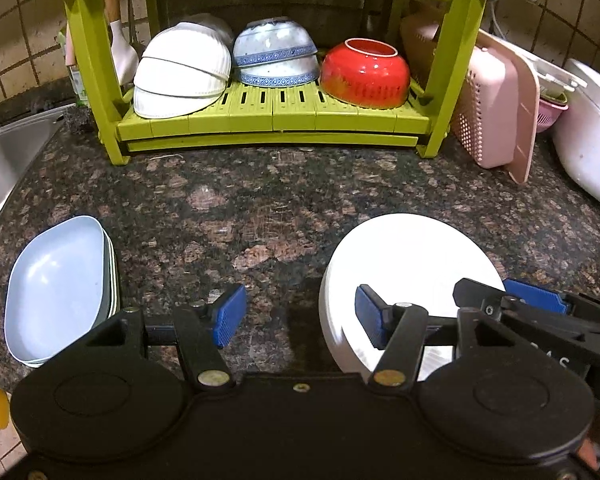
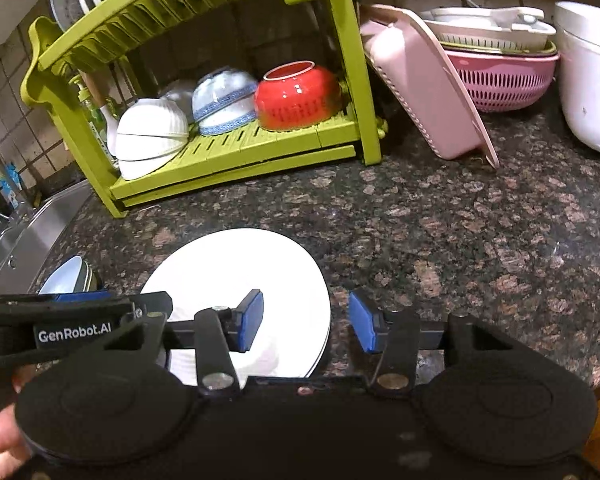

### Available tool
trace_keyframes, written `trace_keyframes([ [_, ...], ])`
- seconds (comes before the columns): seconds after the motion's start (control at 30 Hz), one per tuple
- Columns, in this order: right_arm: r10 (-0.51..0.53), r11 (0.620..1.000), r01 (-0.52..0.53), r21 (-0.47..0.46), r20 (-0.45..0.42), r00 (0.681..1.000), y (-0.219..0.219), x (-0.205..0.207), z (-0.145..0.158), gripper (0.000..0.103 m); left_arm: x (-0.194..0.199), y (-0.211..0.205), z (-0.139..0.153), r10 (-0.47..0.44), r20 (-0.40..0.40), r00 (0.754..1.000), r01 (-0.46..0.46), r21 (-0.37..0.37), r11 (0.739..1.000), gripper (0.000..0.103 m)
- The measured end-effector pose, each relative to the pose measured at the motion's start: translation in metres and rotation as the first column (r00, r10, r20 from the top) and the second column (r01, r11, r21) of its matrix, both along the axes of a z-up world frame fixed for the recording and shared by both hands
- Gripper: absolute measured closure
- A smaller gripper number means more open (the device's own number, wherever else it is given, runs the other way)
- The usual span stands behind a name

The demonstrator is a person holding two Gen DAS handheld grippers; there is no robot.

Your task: Organize plates and bowls

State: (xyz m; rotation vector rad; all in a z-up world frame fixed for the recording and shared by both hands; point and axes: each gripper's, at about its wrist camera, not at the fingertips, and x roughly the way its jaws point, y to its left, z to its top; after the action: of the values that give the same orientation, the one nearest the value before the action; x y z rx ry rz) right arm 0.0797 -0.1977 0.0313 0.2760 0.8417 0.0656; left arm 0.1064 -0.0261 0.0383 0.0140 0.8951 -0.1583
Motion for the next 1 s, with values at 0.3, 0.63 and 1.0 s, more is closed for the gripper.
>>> trace_keyframes([
  [0.3, 0.015, 1.000, -0.014, 0.014, -0.022, 1.000, 0.001, 0.001, -0.004, 0.068, 0.003, -0.008, -0.007, -0.016, -0.026, 1.000, 0.017, 0.018, 1.000, 0.047],
  [0.63, 0.018, 1.000, -0.018, 0.001, -0.015, 1.000, 0.001, 0.001, -0.004, 0.080, 0.011, -0.012, -0.018, -0.029, -0.079, 0.996, 0.030, 0.015, 0.999, 0.061],
  [1.0, 0.031, 0.999, -0.031, -0.013, -0.015, 0.999, 0.004, 0.001, -0.005, 0.087, 0.014, -0.013, -0.024, -0.042, -0.127, 0.991, 0.042, -0.005, 0.999, 0.072],
])
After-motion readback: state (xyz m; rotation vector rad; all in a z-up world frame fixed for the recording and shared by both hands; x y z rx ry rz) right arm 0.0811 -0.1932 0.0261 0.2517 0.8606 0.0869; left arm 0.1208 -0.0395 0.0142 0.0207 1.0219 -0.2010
